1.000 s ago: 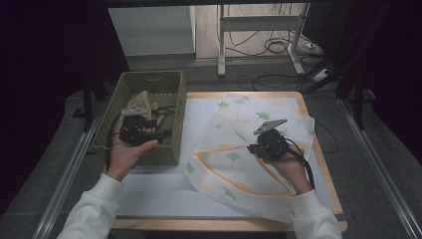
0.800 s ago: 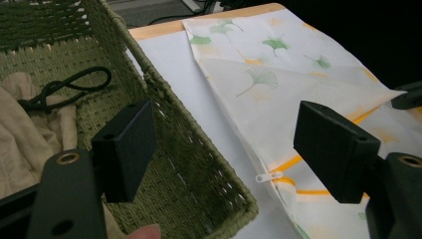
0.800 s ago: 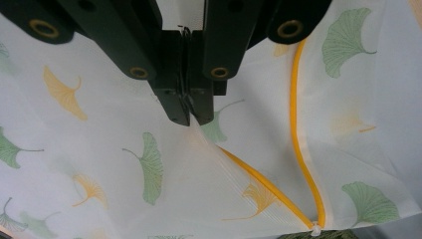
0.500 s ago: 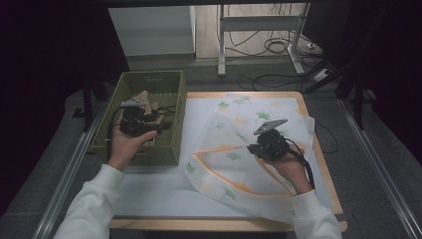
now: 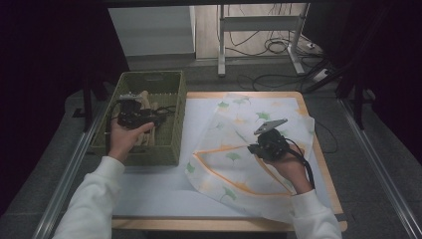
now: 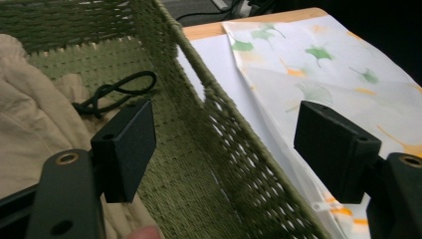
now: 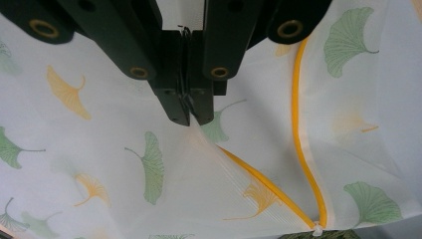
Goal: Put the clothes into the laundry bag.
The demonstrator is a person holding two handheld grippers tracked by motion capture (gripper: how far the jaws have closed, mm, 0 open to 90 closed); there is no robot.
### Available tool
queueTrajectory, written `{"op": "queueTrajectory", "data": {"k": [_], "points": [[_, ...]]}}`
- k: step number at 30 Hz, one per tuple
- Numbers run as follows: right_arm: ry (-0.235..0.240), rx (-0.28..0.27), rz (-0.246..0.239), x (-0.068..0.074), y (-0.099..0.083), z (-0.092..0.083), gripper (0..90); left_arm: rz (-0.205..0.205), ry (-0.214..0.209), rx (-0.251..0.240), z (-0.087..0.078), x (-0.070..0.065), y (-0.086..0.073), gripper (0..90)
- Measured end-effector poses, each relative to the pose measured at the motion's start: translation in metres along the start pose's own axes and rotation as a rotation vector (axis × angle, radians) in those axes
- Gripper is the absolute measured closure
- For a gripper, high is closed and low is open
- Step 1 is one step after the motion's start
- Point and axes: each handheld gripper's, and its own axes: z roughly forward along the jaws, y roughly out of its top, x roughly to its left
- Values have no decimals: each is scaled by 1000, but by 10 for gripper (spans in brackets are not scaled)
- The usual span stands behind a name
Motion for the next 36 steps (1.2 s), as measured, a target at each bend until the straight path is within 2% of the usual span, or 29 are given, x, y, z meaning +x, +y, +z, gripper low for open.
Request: {"op": "queueTrajectory", "data": {"k": [7, 10, 13, 17, 20, 27, 33, 36], "points": [[-3, -5, 0, 0, 0, -2, 867, -18, 18, 24, 14, 11, 3, 248], [-4, -4, -4, 0, 0, -2, 866, -29, 49, 35, 23, 18, 3, 241], [-2, -2, -2, 0, 0, -1, 866, -39, 51, 42, 26, 21, 3, 229], [-2, -2, -2, 0, 0, -1, 866, -59, 75, 58, 30, 28, 5, 215], [-5, -5, -6, 0, 0, -1, 865, -65, 114, 73, 33, 34, 7, 175], [-2, 0, -9, 1, 0, 1, 864, -86, 135, 100, 38, 45, 6, 136], [-4, -2, -11, 2, 0, 1, 861, -133, 136, 129, 45, 54, 2, 135], [-4, -1, -19, 4, 1, 1, 862, -134, 162, 157, 50, 59, 0, 132]]}}
